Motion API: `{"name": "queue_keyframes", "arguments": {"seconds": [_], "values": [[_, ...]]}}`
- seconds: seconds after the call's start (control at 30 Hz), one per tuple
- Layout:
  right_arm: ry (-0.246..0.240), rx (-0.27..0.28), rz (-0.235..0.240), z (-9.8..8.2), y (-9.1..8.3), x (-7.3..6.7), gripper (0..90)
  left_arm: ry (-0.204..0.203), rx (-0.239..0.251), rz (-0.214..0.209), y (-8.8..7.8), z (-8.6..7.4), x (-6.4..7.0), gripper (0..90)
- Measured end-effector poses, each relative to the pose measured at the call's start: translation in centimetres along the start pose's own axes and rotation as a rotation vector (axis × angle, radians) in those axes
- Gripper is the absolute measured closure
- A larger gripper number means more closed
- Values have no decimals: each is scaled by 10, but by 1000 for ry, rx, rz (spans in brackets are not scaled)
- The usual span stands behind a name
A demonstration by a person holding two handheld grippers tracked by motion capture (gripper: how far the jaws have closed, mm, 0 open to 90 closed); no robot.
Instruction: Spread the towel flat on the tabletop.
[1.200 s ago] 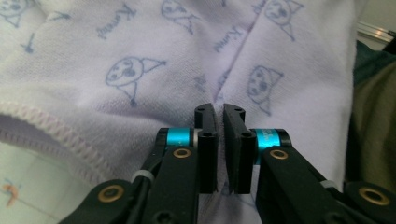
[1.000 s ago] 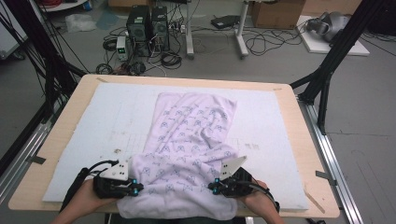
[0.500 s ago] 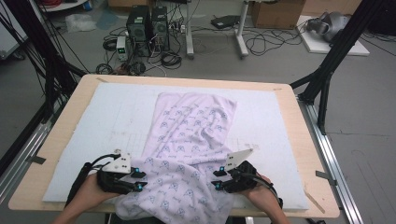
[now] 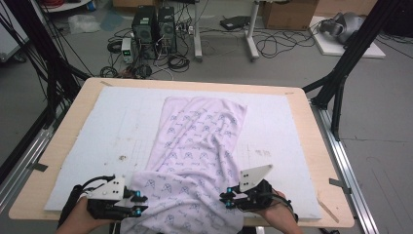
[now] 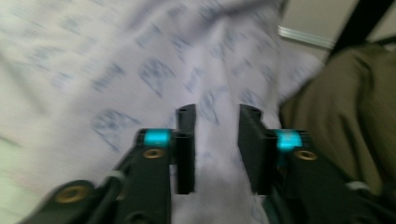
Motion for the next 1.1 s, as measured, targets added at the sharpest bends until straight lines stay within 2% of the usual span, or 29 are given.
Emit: {"name": "queue_keyframes", "arguments": {"seconds": [0.03,0.07,0.13,0.2,0.23,0.27,0.33,0.4,0.43,0.5,0.57,0.6,0.67,0.73,0.77,0.8,0.83,0.9,0.97,1.0,1.1], "values": [[3,-1,-45,0,-5,5,750,16,10,12,-1,5,-5,662],[12,-16,-86,-1,-9,12,729,13,21,26,1,9,-11,655],[48,-26,-152,-7,-12,29,676,1,8,75,8,11,-29,619],[94,-17,-164,-13,-10,42,632,-24,-16,111,18,7,-47,605],[109,-14,-182,-15,-7,48,617,-40,-48,132,25,3,-55,578],[125,-24,-181,-18,-4,52,616,-56,-78,137,32,-2,-61,554],[134,-63,-186,-22,4,57,626,-84,-114,122,44,-12,-65,599],[101,-121,-184,-25,13,59,689,-71,-95,114,47,-14,-64,722],[92,-123,-187,-25,16,58,735,-82,-96,105,46,-14,-62,817],[100,-112,-152,-24,18,57,856,-71,-108,90,42,-15,-56,849],[87,-114,-144,-24,18,55,880,-66,-102,88,35,-16,-49,853],[88,-117,-127,-24,18,53,882,-74,-92,87,30,-17,-44,853],[85,-110,-88,-23,14,43,885,-60,-79,76,20,-16,-32,853],[38,-87,-45,-20,7,25,883,-50,-56,9,8,-14,-16,853],[29,-72,-45,-17,2,19,883,-37,-42,5,4,-12,-12,801],[27,-56,-28,-15,-3,15,849,-31,-38,22,2,-10,-11,704],[26,-42,-41,-12,-8,14,793,-31,-33,36,0,-8,-13,646],[32,-35,-85,-7,-15,23,740,-41,-25,74,0,-3,-26,595],[52,-20,-138,-4,-18,39,715,-56,-3,118,2,2,-45,597],[75,-15,-145,-3,-18,47,698,-67,0,151,3,4,-56,610],[108,-34,-223,-4,-12,79,677,-135,-13,254,16,6,-98,610]]}}
Point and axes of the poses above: each handheld gripper's, and its own axes: y roughly forward along the jaws, z roughly out of its top, x roughly to its right, the point moved 7 cm from there along y, roughly forward along the jaws, and after that the axes turned 3 degrees about y, right-handed, at the moved point
